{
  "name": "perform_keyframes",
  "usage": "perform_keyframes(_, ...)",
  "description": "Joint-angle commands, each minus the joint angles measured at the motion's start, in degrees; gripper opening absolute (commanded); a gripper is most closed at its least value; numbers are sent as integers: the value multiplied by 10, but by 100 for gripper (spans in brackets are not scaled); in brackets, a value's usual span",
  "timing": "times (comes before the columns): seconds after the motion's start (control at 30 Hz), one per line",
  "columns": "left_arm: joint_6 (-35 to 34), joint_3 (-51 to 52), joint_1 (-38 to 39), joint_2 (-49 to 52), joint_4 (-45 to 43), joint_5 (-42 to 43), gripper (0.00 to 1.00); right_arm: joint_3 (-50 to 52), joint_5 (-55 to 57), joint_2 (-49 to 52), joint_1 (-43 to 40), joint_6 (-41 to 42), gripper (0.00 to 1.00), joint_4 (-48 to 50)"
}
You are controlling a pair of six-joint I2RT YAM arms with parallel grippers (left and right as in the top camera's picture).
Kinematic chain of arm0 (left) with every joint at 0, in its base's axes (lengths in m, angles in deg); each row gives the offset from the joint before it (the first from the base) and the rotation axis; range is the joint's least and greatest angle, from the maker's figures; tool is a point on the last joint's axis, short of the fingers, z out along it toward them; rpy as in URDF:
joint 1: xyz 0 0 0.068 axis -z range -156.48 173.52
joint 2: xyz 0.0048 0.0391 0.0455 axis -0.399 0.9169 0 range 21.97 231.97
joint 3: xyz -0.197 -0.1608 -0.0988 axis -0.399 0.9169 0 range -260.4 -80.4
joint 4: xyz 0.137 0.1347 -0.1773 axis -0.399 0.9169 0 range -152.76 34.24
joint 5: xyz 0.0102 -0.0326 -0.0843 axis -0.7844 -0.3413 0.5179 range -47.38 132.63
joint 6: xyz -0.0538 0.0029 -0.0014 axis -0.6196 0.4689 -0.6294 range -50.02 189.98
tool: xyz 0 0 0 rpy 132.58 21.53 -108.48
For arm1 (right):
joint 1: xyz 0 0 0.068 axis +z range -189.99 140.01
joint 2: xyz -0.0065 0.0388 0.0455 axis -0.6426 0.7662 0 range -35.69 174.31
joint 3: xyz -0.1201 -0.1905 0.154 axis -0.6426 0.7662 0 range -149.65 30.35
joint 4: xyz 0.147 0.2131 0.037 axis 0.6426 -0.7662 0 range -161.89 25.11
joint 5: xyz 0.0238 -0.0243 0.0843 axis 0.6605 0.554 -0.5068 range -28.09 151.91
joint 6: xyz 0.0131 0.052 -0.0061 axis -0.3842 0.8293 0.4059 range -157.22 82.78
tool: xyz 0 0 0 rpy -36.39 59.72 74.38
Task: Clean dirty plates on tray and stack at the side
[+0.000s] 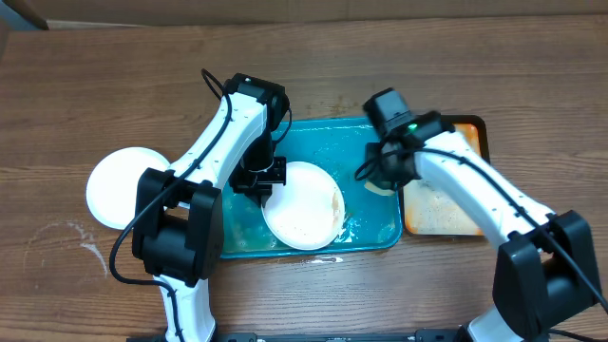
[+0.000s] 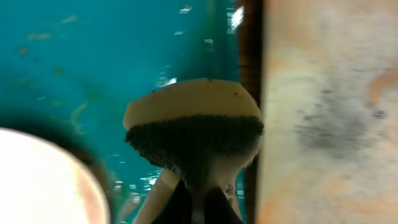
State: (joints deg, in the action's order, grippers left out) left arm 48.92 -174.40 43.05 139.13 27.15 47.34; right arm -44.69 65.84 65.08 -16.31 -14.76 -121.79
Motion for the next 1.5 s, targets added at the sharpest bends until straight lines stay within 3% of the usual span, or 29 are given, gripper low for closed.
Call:
perform_keyframes(0.0, -42, -29, -1, -13, 12, -67, 4, -15, 11, -12, -38, -32, 4, -11)
perform_keyframes(0.3, -236, -58, 30, -120, 17, -353, 4, -14, 9, -12, -132, -34, 4, -35)
perform_keyframes(0.77, -290, -54, 206, -140, 3, -594, 4, -14, 10, -11, -137, -45, 4, -34)
perform_keyframes(1.0, -291, -54, 246, -140, 3, -657, 4, -14, 9, -11, -137, -57, 4, -32)
perform_keyframes(1.47, -291, -54, 248, -140, 7, -662, 4, -14, 10, -11, -137, -68, 4, -28)
